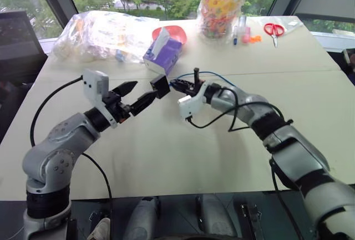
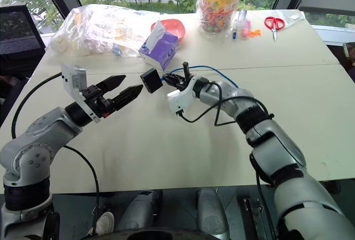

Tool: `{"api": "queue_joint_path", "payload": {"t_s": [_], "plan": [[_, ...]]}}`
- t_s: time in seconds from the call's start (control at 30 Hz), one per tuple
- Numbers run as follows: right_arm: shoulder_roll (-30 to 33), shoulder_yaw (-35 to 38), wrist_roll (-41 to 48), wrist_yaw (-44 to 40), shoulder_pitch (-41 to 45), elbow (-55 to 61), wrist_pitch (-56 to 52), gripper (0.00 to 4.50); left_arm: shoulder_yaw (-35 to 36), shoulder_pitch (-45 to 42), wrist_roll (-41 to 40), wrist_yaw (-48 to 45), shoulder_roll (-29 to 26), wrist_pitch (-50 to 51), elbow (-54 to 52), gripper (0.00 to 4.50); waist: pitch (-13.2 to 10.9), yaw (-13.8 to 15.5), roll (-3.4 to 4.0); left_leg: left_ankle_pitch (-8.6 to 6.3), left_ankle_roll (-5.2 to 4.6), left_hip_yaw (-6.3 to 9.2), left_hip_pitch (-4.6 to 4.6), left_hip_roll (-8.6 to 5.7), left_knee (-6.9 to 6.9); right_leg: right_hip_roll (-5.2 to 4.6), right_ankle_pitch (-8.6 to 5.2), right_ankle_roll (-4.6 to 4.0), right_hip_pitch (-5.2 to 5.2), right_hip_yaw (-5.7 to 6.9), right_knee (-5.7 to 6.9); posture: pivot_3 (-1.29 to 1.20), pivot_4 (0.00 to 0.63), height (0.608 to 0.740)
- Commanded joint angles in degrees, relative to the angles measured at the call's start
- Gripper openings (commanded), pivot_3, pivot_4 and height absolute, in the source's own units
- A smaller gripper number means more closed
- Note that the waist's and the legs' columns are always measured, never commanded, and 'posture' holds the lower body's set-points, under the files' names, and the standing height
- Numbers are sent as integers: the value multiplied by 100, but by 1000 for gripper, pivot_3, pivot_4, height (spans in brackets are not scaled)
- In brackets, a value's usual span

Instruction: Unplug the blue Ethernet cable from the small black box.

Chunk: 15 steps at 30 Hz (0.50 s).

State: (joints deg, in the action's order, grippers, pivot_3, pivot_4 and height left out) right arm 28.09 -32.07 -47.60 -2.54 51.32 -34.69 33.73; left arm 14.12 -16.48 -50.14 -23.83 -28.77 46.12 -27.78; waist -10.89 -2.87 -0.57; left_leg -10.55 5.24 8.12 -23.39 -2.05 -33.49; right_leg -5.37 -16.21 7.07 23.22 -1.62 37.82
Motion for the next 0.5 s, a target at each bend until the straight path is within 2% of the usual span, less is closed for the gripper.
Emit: {"api": "queue_joint_path", "payload": {"t_s": [0.03,0.3,0.5], "plan": [[25,478,248,-58,-239,991,-383,12,-60,-53,-39,-211,-192,0,-105,4500,0,-11,0,0,0,0,0,0,-5,0,0,0,0,0,6,0,150,740],[110,817,444,-483,-767,2133,-627,12,-626,-198,615,-596,-271,-457,123,4500,0,42,-1,6,-11,2,2,0,-52,4,0,-2,-22,0,18,0,150,740],[163,883,507,-719,-929,2438,-626,12,-659,-330,824,-650,-163,-649,363,4500,-1,39,-3,9,-16,4,3,-1,-55,3,0,-4,-27,0,16,0,150,740]]}}
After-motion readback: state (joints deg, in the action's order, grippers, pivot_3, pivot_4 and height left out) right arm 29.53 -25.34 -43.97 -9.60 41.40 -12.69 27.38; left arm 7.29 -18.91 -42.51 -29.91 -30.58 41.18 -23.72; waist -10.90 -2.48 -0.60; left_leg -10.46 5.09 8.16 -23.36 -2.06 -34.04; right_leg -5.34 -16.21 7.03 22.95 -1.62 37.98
